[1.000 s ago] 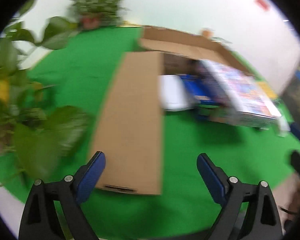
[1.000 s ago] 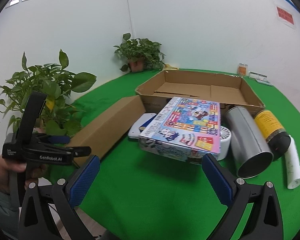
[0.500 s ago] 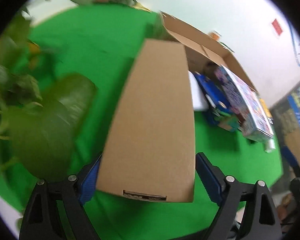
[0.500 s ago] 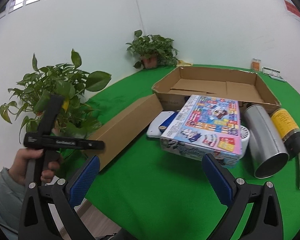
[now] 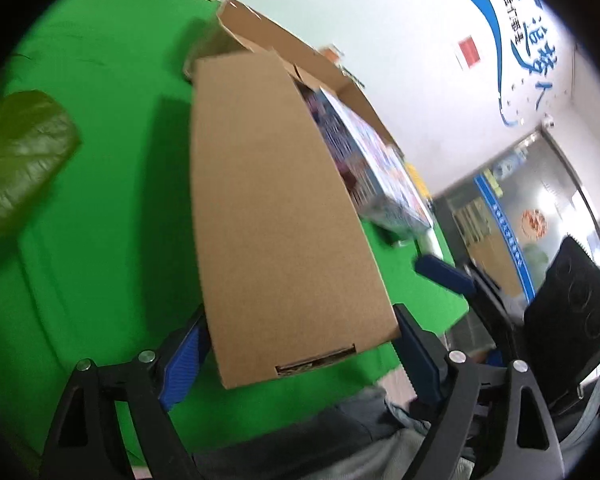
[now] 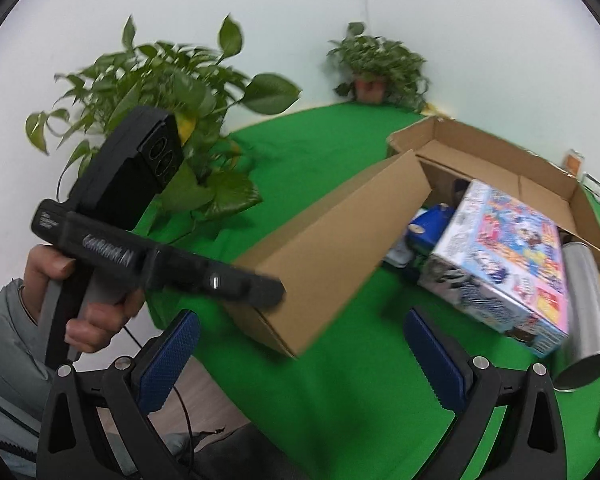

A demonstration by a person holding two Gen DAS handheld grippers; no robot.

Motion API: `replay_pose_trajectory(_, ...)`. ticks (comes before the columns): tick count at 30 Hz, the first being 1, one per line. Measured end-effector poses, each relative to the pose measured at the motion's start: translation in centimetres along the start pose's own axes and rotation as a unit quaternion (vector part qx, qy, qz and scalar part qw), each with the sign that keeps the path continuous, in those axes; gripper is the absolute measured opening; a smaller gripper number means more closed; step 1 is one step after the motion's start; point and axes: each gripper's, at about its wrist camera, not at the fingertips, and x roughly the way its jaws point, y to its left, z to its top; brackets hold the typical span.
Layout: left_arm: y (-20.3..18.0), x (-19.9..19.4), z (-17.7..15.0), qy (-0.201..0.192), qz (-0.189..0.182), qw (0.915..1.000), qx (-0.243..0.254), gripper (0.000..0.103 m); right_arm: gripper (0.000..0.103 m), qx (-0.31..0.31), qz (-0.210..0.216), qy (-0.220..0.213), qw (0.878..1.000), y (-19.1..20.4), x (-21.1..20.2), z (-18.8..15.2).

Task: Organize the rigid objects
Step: 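Grasp the cardboard insert's end with the left gripper and lift it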

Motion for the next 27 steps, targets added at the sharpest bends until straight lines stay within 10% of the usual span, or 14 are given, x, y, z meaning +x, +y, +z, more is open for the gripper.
replay_pose_trajectory(12,-0.7,-1.2,-0.3,-0.057,0.032,0.9978,0.006,0.086,0.102,-0.099,-0.058,0.016,0.993,3.9,2.0,-0.9)
replay_pose_trajectory(27,-1.4,-3.6,0.5,-0.105,0.186,0.9766,0.025,0.089,0.102,0.055,0.052,0.031,0.997,-2.2,2.2,-2.4)
